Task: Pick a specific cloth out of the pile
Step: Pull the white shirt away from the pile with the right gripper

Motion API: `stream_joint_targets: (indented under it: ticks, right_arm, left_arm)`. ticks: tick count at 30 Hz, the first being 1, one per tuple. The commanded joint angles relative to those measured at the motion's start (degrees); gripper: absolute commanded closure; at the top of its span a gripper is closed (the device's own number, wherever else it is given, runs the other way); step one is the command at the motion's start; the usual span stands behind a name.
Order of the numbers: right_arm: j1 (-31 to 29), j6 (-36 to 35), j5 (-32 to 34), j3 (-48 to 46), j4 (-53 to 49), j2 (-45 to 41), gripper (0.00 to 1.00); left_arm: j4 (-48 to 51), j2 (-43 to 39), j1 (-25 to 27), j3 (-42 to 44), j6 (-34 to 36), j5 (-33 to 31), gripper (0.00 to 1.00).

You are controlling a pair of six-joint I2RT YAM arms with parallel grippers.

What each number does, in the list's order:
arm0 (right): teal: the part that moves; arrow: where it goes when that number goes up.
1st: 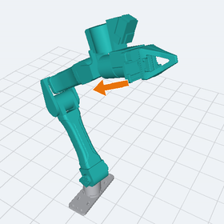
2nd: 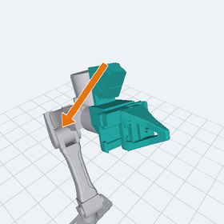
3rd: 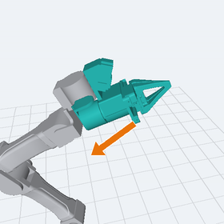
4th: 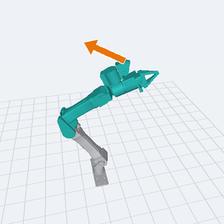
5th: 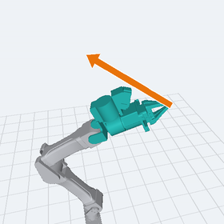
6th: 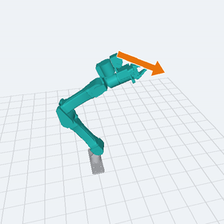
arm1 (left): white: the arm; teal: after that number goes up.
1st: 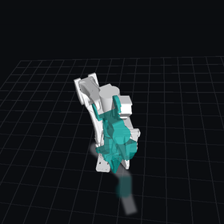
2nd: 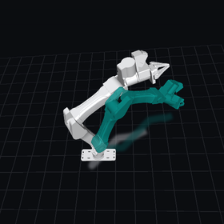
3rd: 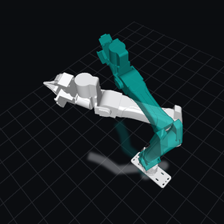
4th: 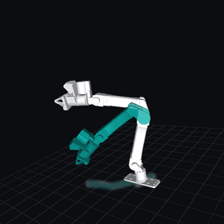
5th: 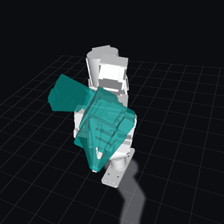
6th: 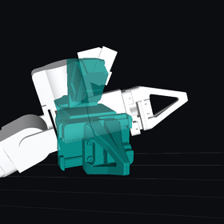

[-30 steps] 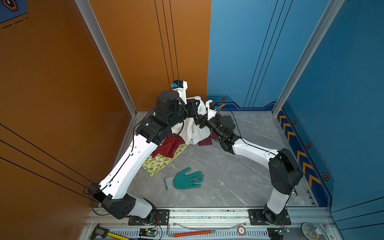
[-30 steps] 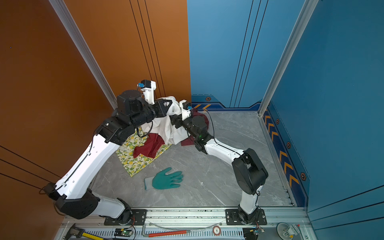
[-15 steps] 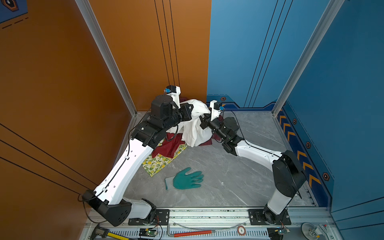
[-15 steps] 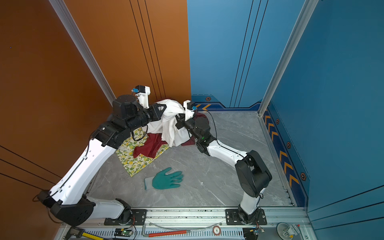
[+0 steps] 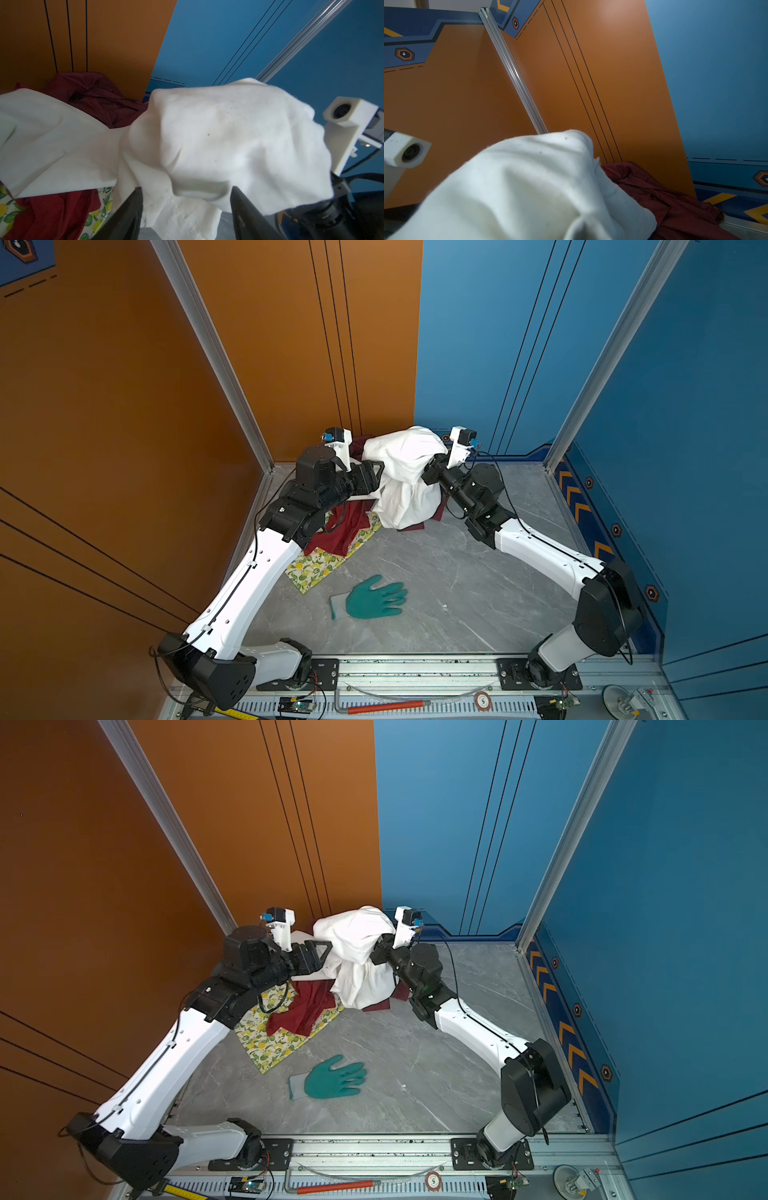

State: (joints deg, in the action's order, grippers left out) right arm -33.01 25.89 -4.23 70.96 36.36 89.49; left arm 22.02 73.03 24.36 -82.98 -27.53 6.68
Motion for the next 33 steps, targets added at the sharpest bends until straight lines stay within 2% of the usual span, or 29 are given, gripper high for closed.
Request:
stream_joint_targets:
  ticks: [1,11,21,33]
  right_arm:
    - [2.1,3.2,1.8,2.5,-2.3,-4.2,1.0]
    - [8.7,1.9,2.7,4.0,-11.1,-12.5,1.0]
    - [14.9,-0.4,2.8,7.5,-19.0,-17.0,1.0]
    - [32.5,0.9,1.0,11.7,-29.5,-20.4,1.0]
  left_arm:
    - [-2.1,-0.4,-0.6,1.7,4.1,1.8,0.28]
    - [-2.3,2.3,-1.3,7.1,8.8,-2.1,0.22]
    - [-2.5,7.1,-1.3,9.5,7.4,-3.6,0.22]
    - [-2.3,9.5,1.1,7.4,9.6,-1.7,0.22]
